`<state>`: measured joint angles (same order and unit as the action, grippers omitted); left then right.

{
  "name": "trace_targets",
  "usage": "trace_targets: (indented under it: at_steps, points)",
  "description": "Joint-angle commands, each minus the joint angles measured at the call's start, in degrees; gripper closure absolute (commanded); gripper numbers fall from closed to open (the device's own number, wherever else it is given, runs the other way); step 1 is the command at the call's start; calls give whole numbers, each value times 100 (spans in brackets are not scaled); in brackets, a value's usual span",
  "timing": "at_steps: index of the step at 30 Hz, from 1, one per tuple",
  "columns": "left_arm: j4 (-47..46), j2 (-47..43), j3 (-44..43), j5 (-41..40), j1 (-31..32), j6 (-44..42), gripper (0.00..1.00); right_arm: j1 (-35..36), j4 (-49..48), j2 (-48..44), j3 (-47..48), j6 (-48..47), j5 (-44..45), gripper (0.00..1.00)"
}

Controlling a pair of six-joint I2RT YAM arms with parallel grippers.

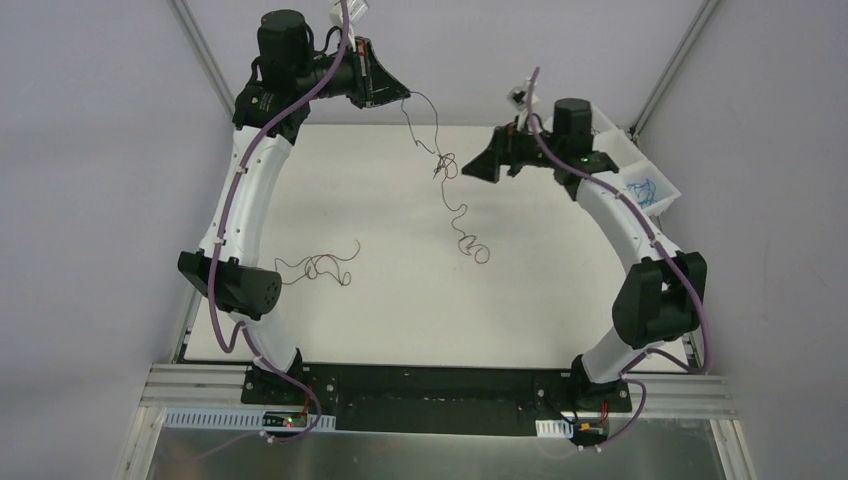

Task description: Untangle the cables

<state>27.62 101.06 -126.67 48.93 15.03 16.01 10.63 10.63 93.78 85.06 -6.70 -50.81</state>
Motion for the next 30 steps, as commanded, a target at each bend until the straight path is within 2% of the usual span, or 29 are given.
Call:
trace_targets:
  at_steps: [1, 6, 12, 16, 21, 23, 24, 26, 27, 30]
  points:
    - [-975, -108, 232, 654, 60, 1076, 100, 1022, -1800, -46, -686, -165, -259, 1]
    - [-1087, -339, 670, 861, 62, 1182, 100, 1716, -3116, 8, -1660, -200, 100, 1]
    - [-1101, -739, 1150, 928, -42, 1087, 100, 2262, -4835, 682, -1700, 429, 1200, 1]
    - [-1100, -789, 1145, 888, -271, 1250, 100, 2439, -6103, 944, -1991, -36, 2077, 1]
    - [-1109, -763, 1014, 1115, -307, 1294, 100, 2497, -6419, 1320, -1890, -486, 2652, 1]
    - [-1106, -770, 1028, 1138, -316, 1307, 100, 2501, -6393, 1502, -1653, -534, 2808, 12]
    - [-1113, -776, 1030, 1147, -338, 1316, 100, 2499, -6702, 1563, -1525, -570, 2915, 19]
    - [-1118, -767, 975, 1158, -393, 1345, 100, 2483, -6344, 1606, -1488, -704, 3071, 37]
    - [-1118, -749, 917, 1158, -428, 1358, 100, 2468, -6338, 1616, -1529, -814, 3062, 50]
    - [-1151, -618, 559, 1178, -530, 1410, 100, 2402, -6155, 1627, -1696, -1048, 2892, 81]
